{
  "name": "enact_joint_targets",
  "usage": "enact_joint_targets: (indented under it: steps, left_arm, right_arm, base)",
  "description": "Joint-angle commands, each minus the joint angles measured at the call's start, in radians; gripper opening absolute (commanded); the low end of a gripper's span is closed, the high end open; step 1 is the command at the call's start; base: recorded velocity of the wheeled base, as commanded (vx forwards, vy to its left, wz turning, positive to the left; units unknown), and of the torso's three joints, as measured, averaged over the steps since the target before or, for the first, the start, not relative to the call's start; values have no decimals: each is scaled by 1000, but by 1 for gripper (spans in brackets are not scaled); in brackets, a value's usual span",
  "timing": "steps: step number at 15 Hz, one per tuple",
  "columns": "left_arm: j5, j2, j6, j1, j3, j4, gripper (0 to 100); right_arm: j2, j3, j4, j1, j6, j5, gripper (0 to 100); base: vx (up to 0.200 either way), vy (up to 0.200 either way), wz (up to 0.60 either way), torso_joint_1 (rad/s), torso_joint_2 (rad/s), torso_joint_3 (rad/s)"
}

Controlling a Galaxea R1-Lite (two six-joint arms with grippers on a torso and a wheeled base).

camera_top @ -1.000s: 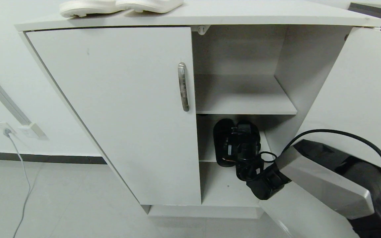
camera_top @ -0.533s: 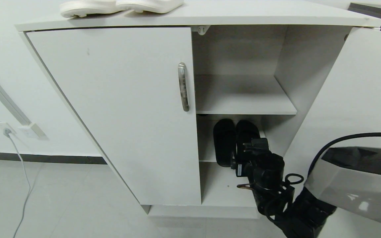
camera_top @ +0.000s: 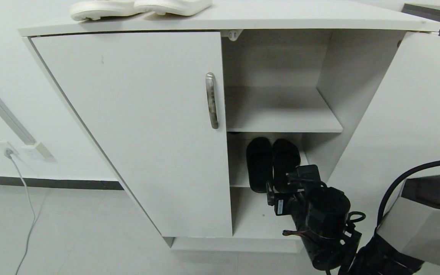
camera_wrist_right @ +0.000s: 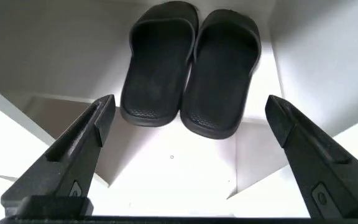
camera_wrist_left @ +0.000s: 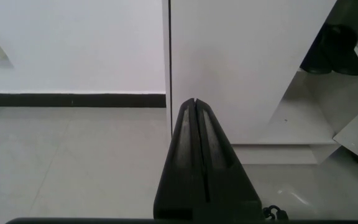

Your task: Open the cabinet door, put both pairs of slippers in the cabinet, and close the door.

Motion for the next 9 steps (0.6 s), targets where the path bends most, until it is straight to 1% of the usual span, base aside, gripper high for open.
enact_joint_targets:
  steps: [1,5,9]
  left_arm:
    - [0,2,-1,-1,0,1,0]
    - [0,2,-1,-1,0,1,0]
    - [0,2,-1,0,0,1,0]
  right_arm:
    - [-3,-5,0,1,-1,0,100]
    - [-3,-6,-2,-1,-4,-5,100]
    - [6,-3,-5,-1,-4,-8,100]
  base:
    - [-200,0,0,7,7,7]
    - [-200,0,0,0,5,4]
    - [0,0,0,0,0,0]
